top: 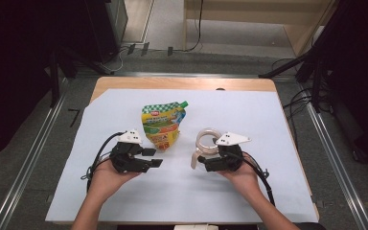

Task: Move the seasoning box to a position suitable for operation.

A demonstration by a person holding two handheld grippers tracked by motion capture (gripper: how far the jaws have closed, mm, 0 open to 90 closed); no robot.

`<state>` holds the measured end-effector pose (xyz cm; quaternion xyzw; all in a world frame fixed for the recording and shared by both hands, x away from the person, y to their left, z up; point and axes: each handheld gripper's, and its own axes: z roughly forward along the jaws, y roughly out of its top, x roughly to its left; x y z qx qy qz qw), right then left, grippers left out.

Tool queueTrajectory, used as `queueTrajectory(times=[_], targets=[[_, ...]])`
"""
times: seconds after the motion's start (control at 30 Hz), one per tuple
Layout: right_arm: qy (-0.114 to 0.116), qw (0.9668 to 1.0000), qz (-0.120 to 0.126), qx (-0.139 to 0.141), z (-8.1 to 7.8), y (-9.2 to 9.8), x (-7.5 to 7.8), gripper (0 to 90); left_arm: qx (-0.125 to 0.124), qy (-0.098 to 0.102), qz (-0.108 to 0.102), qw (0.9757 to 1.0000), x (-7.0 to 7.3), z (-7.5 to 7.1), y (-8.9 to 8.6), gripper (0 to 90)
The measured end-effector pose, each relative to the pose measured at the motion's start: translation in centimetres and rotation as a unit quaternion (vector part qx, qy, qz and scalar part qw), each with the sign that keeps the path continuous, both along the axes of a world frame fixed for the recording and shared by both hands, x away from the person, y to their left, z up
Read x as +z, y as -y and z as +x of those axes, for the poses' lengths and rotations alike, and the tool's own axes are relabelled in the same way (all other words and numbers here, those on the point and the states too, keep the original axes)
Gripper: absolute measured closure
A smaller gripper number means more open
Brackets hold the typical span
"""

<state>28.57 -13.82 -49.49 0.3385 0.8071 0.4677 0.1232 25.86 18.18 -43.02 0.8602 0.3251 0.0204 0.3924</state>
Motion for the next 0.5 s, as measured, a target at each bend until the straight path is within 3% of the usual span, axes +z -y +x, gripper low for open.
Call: queueTrajectory(times=[0.3,0.4,0.5], targets=[[0.006,0.9995,-0.014,0.026,-1.5,-1.3,-0.9,11.9,-0.022,-0.006,-0.003,0.9997,-0.1,0.3,1.3,52.1],[0.02,0.9991,-0.024,0.03,-1.9,-1.4,-1.1,11.9,-0.029,-0.006,-0.002,0.9996,-0.2,0.3,1.6,53.8],[0.022,0.9991,-0.018,0.032,-2.0,-1.1,-1.3,11.8,-0.035,-0.011,-0.003,0.9993,-0.3,0.5,2.2,54.5]])
